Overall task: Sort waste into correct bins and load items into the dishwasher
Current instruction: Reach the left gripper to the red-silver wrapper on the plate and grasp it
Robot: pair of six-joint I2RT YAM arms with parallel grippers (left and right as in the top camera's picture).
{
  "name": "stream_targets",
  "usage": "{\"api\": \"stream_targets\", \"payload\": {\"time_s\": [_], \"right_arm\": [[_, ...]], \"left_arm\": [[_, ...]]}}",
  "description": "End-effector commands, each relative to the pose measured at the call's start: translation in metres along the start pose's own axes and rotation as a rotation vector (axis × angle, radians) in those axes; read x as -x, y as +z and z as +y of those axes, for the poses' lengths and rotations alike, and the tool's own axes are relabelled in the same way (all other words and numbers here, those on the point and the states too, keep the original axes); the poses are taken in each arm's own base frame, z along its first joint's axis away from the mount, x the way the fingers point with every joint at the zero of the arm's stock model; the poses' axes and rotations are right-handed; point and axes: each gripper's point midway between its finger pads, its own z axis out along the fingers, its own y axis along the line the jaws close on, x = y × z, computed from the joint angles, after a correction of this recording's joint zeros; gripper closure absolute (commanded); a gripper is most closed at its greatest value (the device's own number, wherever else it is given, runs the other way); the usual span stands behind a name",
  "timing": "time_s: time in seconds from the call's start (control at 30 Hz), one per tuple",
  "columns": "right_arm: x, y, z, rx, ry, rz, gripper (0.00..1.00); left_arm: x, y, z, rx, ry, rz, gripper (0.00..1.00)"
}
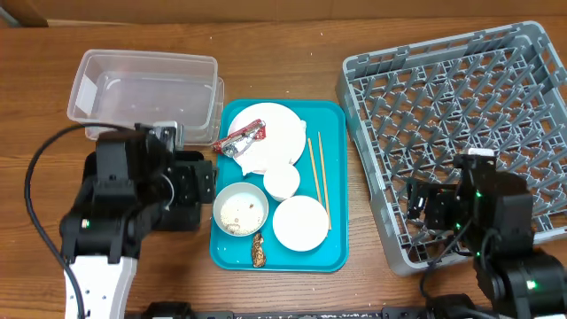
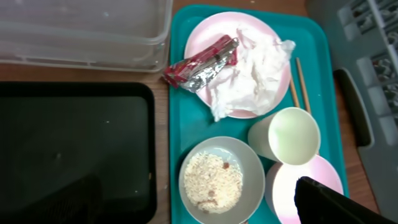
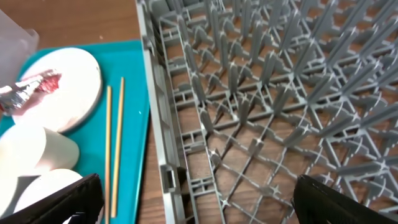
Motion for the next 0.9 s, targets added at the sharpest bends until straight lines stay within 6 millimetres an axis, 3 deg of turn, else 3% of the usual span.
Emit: {"api": "stream_targets", "payload": {"time_s": [0.0,0.23,0.33,0.43,0.6,0.8,0.87], "right_arm": [[0.012,-0.006,0.0,-0.003,0.005,-0.038,0.0],[0.012,-0.006,0.0,-0.003,0.004,-0.038,0.0],[0.012,-0.006,0.0,-0.004,0.004,-0.037,0.0],[0.012,-0.006,0.0,-0.003,0.004,-0.037,0.0],[0.012,-0.006,0.0,-0.003,0.004,-0.036,0.0],[0.011,-0.006,0.0,-0.004,0.004,-0.033,0.0],[0.011,-0.006,0.0,-0.004,0.004,-0.033,0.0]], "left_arm": [[0.02,0.003,0.004,0.017,0.016,-0.04,0.0],[0.064,0.029,-0.025,-0.057,0.213,-0.161,0.0],[0.067,0.066,-0.041,-0.034,0.363,-0.129,0.0],[0.059,0.103,-0.048,0.009,0.463,-0.063,0.0],[0.037,0.166,-0.039,0.081,0.499,0.064,0.0],[0.008,0.204,-0.027,0.091,0.498,0.186,0.08],[0.004,0.211,-0.025,0.093,0.498,0.205,0.17]]}}
